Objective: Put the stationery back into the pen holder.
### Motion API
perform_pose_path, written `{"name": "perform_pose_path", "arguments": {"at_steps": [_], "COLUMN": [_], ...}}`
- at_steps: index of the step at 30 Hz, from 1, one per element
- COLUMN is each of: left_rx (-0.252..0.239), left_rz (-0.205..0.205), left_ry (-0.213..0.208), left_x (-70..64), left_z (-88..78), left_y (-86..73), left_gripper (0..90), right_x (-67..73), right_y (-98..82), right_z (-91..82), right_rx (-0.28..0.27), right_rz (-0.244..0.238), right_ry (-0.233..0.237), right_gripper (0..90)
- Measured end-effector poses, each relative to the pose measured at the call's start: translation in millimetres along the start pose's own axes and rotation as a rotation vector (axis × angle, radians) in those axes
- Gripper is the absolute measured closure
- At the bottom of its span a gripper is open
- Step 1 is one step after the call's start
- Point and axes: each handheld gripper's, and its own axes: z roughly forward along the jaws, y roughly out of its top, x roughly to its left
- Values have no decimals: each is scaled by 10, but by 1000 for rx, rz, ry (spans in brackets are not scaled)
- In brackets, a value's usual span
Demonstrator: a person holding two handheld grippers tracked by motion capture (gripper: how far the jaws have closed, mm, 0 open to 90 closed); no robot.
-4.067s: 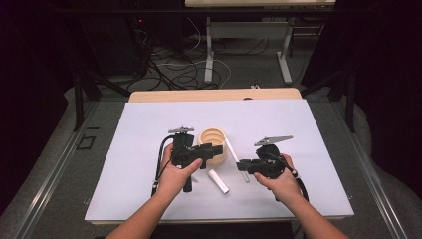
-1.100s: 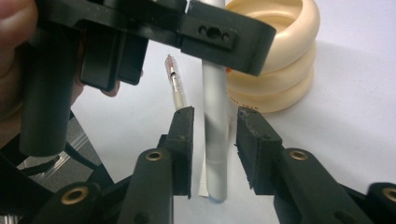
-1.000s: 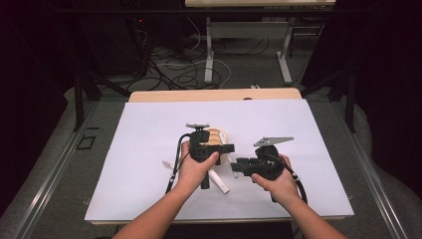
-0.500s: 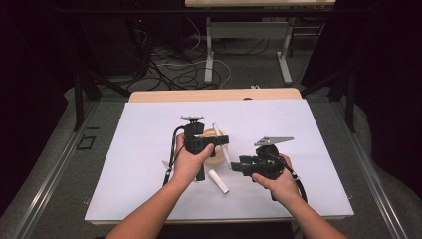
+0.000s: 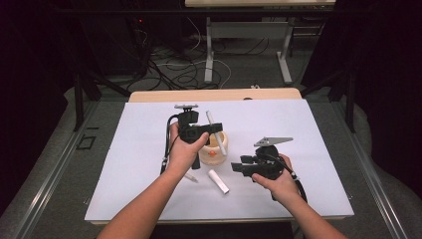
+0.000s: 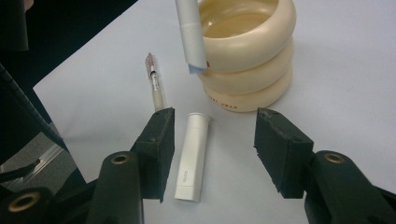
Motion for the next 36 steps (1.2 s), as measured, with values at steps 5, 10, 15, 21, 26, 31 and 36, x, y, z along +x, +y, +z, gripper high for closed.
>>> {"name": "perform_pose_path", "arguments": {"at_steps": [5, 10, 15, 21, 26, 31, 36], "left_rx": [-18, -40, -57, -50, -26, -14, 20], "left_rz": [14, 28, 27, 58, 69, 65, 67], "left_ry": [26, 51, 72, 108, 132, 163, 179], "left_x": [18, 44, 81, 154, 199, 246, 306], "left_z": [-8, -17, -5, 50, 82, 148, 198], "left_y": [70, 133, 174, 194, 204, 183, 148], "left_gripper": [777, 777, 777, 778, 777, 778, 778], "right_x": [-8, -13, -15, -14, -22, -35, -32], "right_y": [-6, -10, -15, -22, -23, -26, -26], "right_z": [4, 10, 19, 24, 25, 25, 25], "right_rx": [-2, 4, 11, 13, 12, 16, 17], "right_rz": [-3, -6, -21, -11, -10, -14, -5], "right_ry": [-9, -12, -18, -18, -18, -19, -17], "right_gripper": [466, 463, 463, 463, 463, 463, 463]}}
